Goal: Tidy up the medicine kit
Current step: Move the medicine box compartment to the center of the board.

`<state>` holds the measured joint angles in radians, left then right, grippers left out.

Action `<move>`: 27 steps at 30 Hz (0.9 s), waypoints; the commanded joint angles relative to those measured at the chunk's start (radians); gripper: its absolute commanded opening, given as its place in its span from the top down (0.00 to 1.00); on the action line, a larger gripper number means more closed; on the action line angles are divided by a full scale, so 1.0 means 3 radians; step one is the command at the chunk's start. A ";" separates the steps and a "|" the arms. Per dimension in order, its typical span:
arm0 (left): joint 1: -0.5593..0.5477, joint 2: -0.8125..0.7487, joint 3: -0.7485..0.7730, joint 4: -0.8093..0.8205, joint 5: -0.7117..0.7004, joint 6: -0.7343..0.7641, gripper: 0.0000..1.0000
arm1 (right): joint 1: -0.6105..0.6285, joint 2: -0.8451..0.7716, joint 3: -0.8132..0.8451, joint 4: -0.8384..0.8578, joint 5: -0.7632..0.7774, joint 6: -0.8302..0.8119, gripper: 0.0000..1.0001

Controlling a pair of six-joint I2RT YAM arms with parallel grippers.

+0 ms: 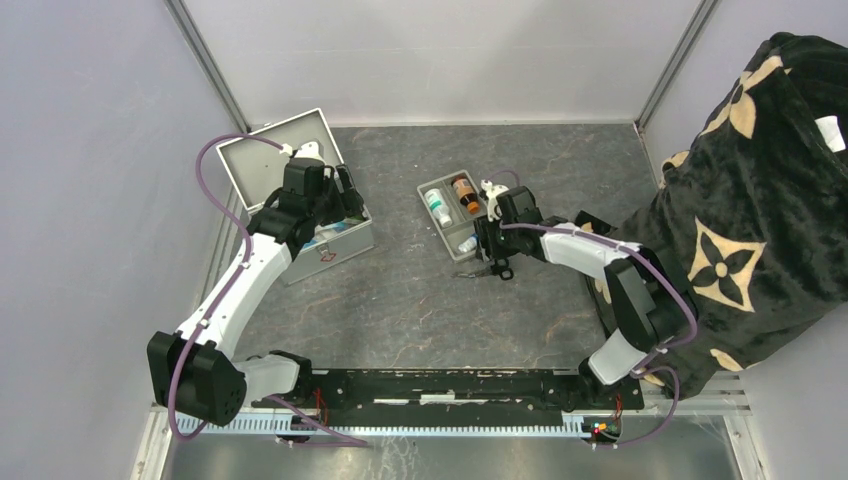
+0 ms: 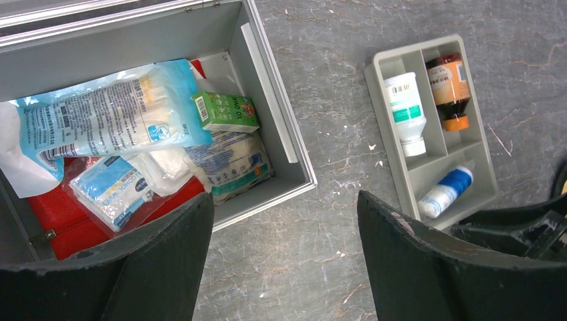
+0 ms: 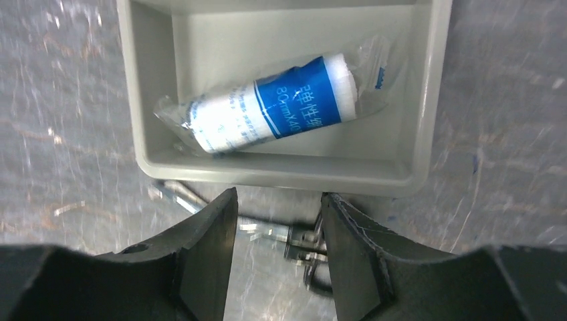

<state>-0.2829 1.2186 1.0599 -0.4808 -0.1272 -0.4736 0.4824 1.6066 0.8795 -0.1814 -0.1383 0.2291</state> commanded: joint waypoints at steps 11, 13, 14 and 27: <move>-0.0013 -0.0058 0.0000 0.0063 -0.0017 0.0064 0.16 | 0.0004 0.0343 0.0889 -0.0248 0.0094 -0.0829 0.31; -0.0013 -0.0049 0.0000 0.0063 -0.0003 0.0065 0.16 | 0.0000 0.0247 0.0818 -0.0407 0.0108 -0.0952 0.28; -0.0013 -0.0041 0.0003 0.0067 0.0008 0.0065 0.16 | 0.0003 0.0204 0.0791 -0.0465 0.0136 -0.0963 0.27; -0.0013 -0.0044 0.0000 0.0073 0.0053 0.0055 0.16 | -0.0012 0.0154 0.0611 -0.0577 0.0717 -0.0617 0.36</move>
<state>-0.2829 1.2186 1.0588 -0.4808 -0.1265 -0.4728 0.4812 1.6482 1.0649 -0.3412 0.0010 0.0196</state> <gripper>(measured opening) 0.842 0.651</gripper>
